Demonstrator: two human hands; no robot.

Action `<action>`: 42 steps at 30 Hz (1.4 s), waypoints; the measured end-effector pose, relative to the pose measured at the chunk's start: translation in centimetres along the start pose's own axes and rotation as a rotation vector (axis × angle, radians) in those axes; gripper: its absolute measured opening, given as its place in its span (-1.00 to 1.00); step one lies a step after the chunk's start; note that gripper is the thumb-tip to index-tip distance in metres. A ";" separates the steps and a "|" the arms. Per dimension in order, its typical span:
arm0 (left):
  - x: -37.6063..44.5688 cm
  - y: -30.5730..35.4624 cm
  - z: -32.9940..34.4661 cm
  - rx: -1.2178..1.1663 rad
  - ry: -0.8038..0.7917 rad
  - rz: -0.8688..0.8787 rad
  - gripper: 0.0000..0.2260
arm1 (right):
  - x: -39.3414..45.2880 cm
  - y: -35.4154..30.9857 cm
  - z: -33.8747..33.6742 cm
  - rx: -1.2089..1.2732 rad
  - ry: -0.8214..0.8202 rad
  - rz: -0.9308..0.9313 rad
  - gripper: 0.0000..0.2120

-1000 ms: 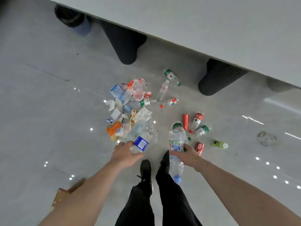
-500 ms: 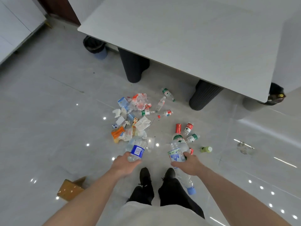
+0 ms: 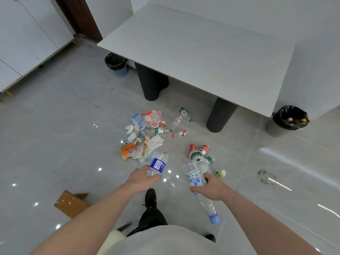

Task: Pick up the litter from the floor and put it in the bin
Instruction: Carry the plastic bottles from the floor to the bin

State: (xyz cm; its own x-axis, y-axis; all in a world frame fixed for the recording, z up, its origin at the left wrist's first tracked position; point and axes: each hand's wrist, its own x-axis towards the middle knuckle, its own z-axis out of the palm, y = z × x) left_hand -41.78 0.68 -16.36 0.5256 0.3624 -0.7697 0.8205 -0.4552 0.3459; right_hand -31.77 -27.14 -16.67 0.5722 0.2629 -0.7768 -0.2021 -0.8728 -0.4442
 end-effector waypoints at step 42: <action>-10.2 51.1 35.6 -0.252 0.060 0.263 -0.66 | -0.1 40.2 -50.3 -0.199 0.162 -0.057 -0.43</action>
State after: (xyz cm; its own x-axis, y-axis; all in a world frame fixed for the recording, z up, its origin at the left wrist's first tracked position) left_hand -13.25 -55.25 -9.96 0.7317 0.3103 -0.6069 0.6816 -0.3273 0.6545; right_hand 0.07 -82.90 -12.02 0.7010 0.2592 -0.6644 -0.0141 -0.9264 -0.3763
